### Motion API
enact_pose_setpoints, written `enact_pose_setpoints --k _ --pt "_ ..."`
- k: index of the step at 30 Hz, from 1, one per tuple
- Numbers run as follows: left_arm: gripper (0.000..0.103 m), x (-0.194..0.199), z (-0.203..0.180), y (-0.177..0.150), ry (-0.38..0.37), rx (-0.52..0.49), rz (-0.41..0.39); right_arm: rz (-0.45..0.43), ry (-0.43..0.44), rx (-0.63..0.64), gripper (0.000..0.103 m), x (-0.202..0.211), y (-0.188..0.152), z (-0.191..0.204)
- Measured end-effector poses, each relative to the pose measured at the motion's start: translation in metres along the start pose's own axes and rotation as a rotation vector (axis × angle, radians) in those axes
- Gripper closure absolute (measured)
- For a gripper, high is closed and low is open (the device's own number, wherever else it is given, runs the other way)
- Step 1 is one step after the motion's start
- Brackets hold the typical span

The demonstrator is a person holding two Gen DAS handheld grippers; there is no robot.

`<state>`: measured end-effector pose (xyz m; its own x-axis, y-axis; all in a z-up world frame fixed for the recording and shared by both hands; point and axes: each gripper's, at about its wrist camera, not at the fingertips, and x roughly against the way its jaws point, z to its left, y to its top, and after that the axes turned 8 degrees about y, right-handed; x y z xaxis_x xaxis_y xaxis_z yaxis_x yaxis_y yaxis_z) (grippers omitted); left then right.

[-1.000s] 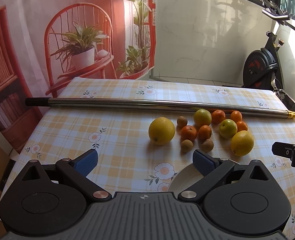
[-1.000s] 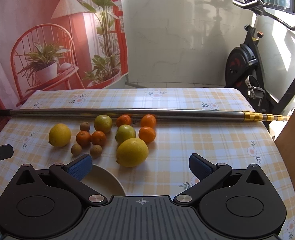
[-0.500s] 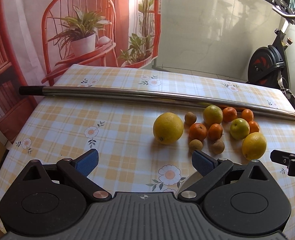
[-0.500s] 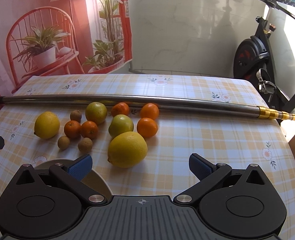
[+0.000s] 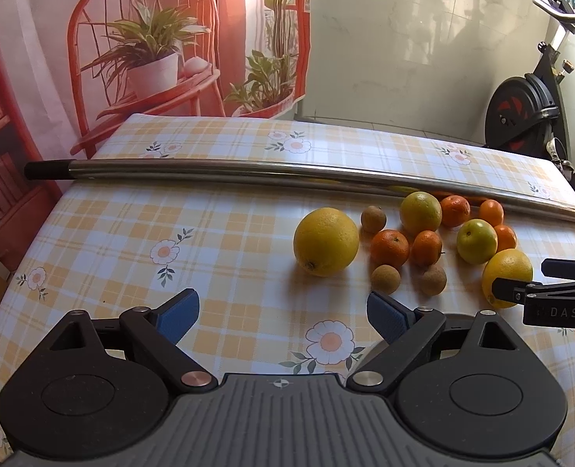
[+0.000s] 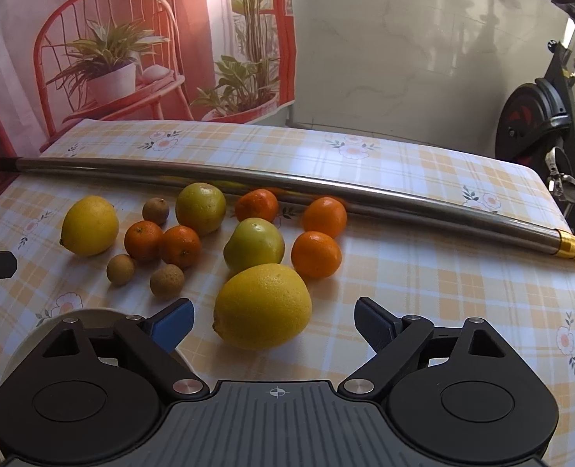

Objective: Organize fruits
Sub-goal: 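Move both tools forward toward the cluster of fruit, then grasp the large yellow lemon with the right tool while the left tool approaches a brown fruit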

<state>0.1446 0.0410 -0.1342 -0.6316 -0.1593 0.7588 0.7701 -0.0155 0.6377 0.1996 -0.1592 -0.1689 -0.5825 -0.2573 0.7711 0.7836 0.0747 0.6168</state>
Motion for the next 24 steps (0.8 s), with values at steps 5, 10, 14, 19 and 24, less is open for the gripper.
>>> enact_pose_setpoints --k 5,10,14,19,24 --pt "0.009 -0.003 0.001 0.0 -0.008 0.005 0.005 0.023 -0.005 -0.034 0.02 -0.019 0.004 -0.001" --pt "0.01 -0.005 -0.001 0.0 -0.014 0.002 0.004 0.034 -0.009 -0.064 0.023 -0.03 0.004 -0.005" --pt "0.01 -0.005 -0.002 0.0 -0.017 -0.006 0.003 0.046 -0.01 -0.089 0.027 -0.036 0.002 -0.009" --pt "0.01 -0.007 -0.002 -0.001 -0.021 -0.008 0.006 0.063 0.0 -0.118 0.03 -0.042 0.0 -0.014" --pt "0.011 -0.008 -0.002 -0.001 -0.024 -0.005 0.01 0.057 -0.011 -0.101 0.034 -0.043 0.0 -0.009"
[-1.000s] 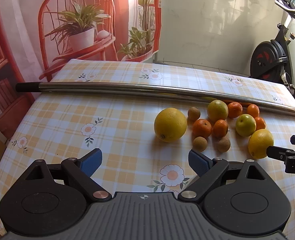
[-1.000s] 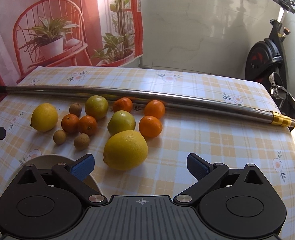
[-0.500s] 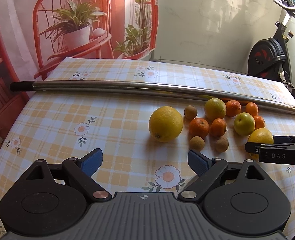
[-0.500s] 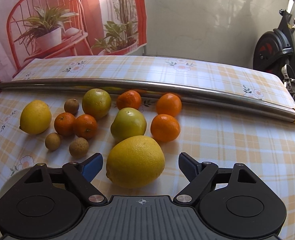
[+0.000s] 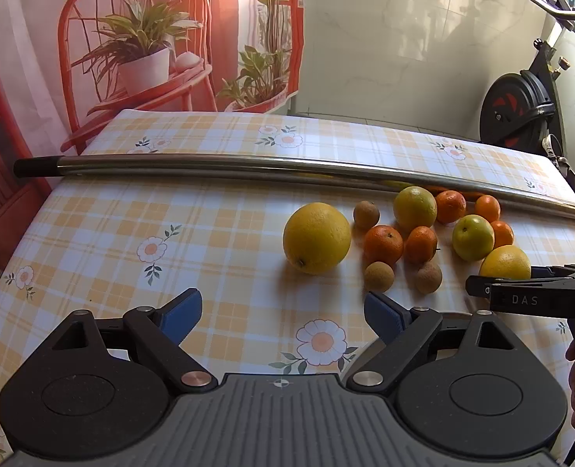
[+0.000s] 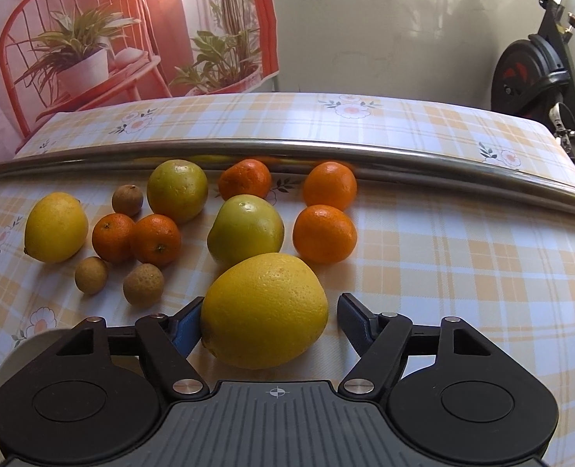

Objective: Organize fruits
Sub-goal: 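Grasp the large yellow lemon with the right tool while the left tool approaches a brown fruit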

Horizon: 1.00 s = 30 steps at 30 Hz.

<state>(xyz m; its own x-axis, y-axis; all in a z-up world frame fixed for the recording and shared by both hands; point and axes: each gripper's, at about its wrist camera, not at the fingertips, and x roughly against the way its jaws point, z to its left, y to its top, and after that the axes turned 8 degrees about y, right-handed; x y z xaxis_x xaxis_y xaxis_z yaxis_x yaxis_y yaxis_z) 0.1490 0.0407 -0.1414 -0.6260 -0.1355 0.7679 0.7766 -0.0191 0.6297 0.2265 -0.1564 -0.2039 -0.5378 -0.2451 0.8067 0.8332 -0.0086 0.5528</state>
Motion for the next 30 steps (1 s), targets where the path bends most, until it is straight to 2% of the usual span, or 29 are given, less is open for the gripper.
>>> enact_pose_setpoints --k 5,9,22,26,30 --pt "0.011 0.0 0.0 -0.001 0.002 0.002 0.002 -0.006 -0.01 0.007 0.035 -0.001 -0.001 0.003" --pt "0.011 -0.001 0.0 -0.002 0.004 0.006 0.006 -0.015 0.005 0.012 0.044 0.001 -0.002 0.004" --pt "0.013 -0.008 0.004 -0.003 0.007 0.037 0.033 -0.029 -0.011 0.036 0.045 0.01 -0.008 0.006" --pt "0.019 -0.017 0.007 -0.002 -0.02 0.084 0.065 -0.039 -0.013 0.044 0.045 0.015 -0.011 0.006" --pt "0.033 -0.026 -0.001 0.001 -0.092 0.098 0.057 -0.041 -0.016 0.046 0.045 0.017 -0.014 0.006"
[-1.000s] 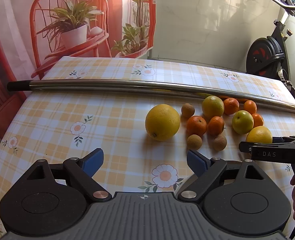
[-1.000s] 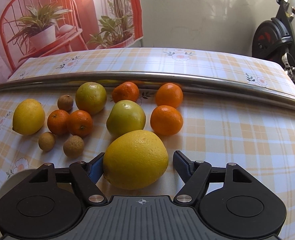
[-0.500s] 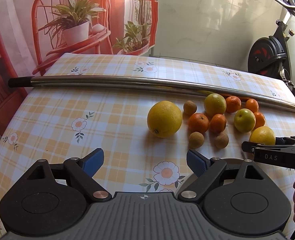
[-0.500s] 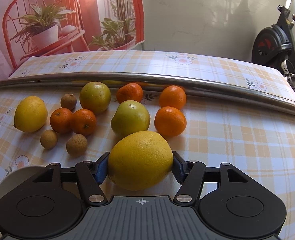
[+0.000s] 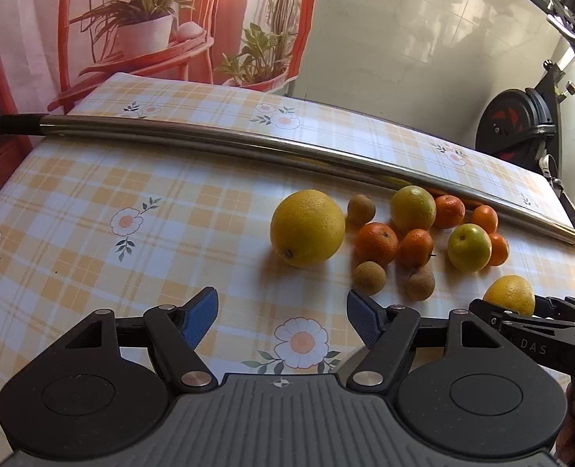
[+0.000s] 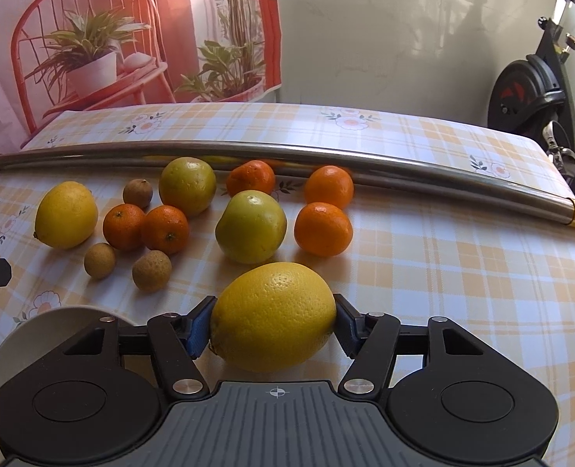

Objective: Organize fruits
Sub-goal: 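Grasp the large yellow lemon with the right tool while the left tool approaches a brown fruit, then grasp the small brown fruit with the left tool while the right tool holds the lemon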

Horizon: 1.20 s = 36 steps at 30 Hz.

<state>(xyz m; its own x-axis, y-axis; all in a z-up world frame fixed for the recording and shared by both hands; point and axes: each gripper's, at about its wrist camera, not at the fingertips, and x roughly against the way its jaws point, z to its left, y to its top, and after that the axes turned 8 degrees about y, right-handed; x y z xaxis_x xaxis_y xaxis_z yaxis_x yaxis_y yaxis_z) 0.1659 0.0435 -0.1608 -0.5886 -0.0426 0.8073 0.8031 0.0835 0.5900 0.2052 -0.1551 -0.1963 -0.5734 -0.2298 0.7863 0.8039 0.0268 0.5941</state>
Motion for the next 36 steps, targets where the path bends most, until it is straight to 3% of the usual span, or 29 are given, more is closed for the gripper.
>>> enact_pose_setpoints --k 5,9,13,22,23,36 --pt "0.042 -0.018 -0.022 0.004 -0.117 -0.063 -0.001 -0.001 -0.005 0.012 0.045 0.002 -0.002 0.0" --pt "0.053 -0.037 -0.038 0.005 -0.119 -0.111 0.014 -0.001 -0.006 0.013 0.045 0.004 -0.003 -0.002" --pt "0.059 -0.049 -0.041 0.004 -0.119 -0.09 0.048 -0.001 -0.004 0.012 0.045 0.004 -0.003 -0.002" --pt "0.071 -0.052 -0.052 0.003 -0.12 -0.111 0.025 -0.008 -0.001 0.014 0.045 0.005 -0.005 -0.004" --pt "0.076 -0.053 -0.054 0.004 -0.122 -0.111 0.024 -0.008 -0.001 0.014 0.045 0.005 -0.005 -0.004" --pt "0.076 -0.055 -0.047 0.004 -0.151 -0.083 0.012 -0.015 0.0 0.012 0.045 0.006 -0.005 -0.004"
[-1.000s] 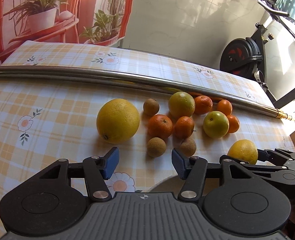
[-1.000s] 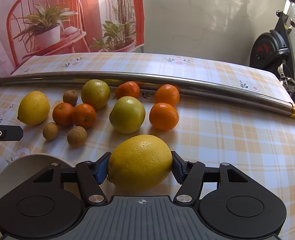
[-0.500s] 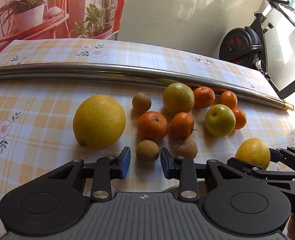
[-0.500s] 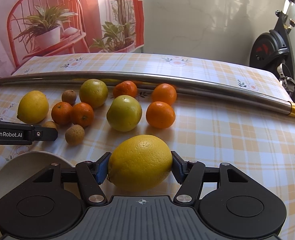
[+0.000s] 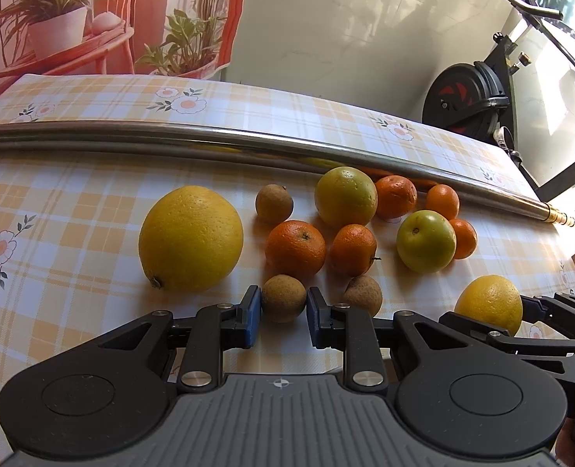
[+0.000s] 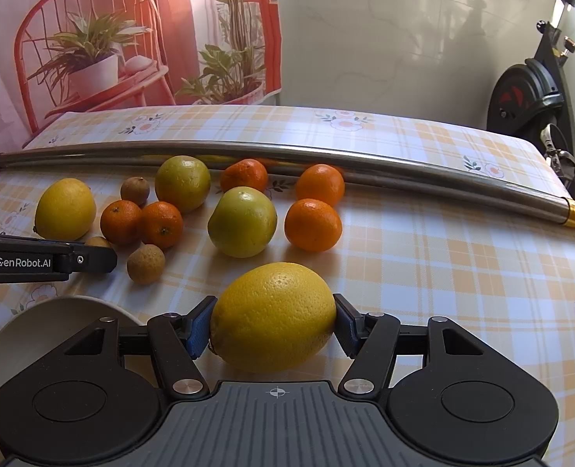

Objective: Organize fruits
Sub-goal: 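Grasp the small brown fruit with the left tool while the right tool holds the lemon, then carry the brown fruit and the lemon over the white plate with both tools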

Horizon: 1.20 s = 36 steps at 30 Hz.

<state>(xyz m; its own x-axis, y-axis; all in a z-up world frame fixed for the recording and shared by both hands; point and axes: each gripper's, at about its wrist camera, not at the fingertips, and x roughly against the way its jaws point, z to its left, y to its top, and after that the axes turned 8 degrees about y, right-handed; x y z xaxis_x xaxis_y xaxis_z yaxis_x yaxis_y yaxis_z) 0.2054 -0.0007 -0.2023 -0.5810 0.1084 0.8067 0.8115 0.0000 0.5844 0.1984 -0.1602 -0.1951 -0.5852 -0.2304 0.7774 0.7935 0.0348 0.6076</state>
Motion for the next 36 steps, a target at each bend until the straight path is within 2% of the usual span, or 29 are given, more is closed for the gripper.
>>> enact_pose_setpoints --k 10,21,27,36 --pt "0.077 0.005 -0.003 -0.003 0.005 -0.011 -0.011 -0.004 0.005 -0.006 0.045 0.001 0.0 -0.001" --pt "0.077 0.042 -0.005 -0.011 0.018 -0.034 -0.058 -0.042 0.021 0.001 0.045 0.025 -0.002 0.007" --pt "0.077 0.069 0.001 -0.026 0.014 -0.037 -0.077 -0.059 0.052 0.035 0.045 0.05 -0.007 0.019" --pt "0.077 0.096 0.003 -0.058 0.01 -0.09 -0.078 -0.033 0.088 0.06 0.045 0.081 -0.032 0.033"
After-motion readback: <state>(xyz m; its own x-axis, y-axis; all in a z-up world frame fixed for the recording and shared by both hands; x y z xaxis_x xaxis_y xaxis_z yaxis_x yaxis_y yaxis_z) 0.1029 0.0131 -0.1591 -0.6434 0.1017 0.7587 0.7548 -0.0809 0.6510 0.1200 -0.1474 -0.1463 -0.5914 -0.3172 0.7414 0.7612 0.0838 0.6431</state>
